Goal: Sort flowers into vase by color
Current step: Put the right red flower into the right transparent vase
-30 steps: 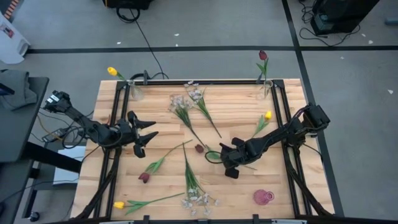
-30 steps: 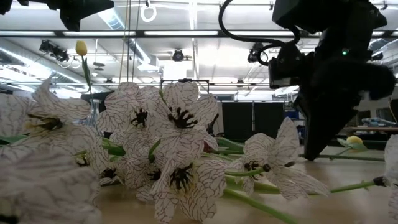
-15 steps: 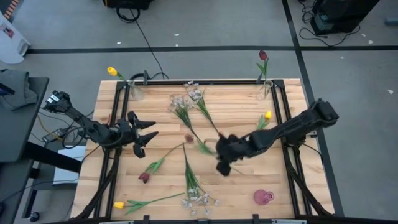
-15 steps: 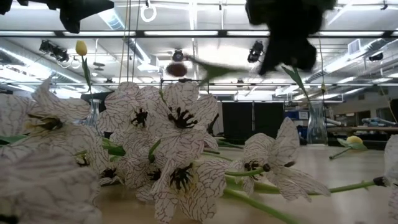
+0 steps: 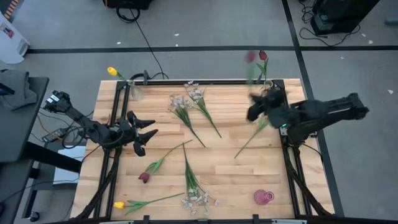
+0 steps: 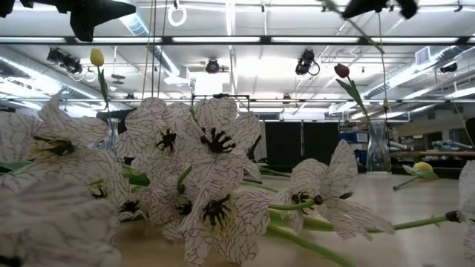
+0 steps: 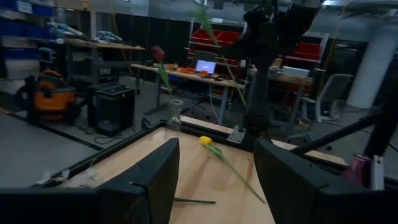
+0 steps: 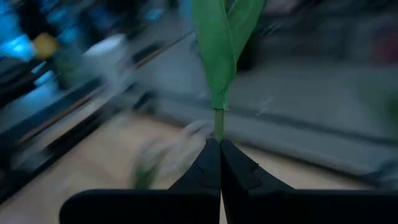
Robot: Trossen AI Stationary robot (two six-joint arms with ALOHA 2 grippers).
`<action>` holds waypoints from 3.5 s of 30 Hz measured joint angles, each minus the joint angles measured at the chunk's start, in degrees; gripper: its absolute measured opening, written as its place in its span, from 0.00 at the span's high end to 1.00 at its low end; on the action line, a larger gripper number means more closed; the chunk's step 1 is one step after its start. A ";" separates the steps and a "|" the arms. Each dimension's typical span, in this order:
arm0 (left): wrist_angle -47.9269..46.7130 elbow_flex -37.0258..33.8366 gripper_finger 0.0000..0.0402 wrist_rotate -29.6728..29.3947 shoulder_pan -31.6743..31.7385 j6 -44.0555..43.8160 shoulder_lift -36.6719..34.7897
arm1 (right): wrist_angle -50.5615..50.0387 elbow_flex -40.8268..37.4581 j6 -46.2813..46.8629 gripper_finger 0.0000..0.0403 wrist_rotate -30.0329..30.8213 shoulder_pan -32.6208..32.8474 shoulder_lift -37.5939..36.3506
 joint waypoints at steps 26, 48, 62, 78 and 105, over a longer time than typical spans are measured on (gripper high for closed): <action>1.04 0.00 0.47 -16.26 1.17 0.20 0.01 | 41.95 -19.79 -51.44 0.99 -14.80 -32.81 -22.62; 1.03 0.00 0.47 -16.17 1.45 -1.17 0.07 | 44.62 -21.46 -52.18 0.99 -45.85 -63.65 -16.61; 2.52 0.00 0.47 -16.21 1.45 -1.25 0.08 | 60.35 -21.44 -58.74 0.99 -15.27 -57.28 -3.27; 2.73 0.00 0.47 -14.67 1.45 0.31 0.07 | 88.33 -38.55 -64.97 0.99 -18.36 -58.95 -4.97; 1.06 0.00 0.47 -14.66 1.45 0.28 0.08 | 89.44 -43.43 -59.91 0.99 -21.08 -58.04 -4.99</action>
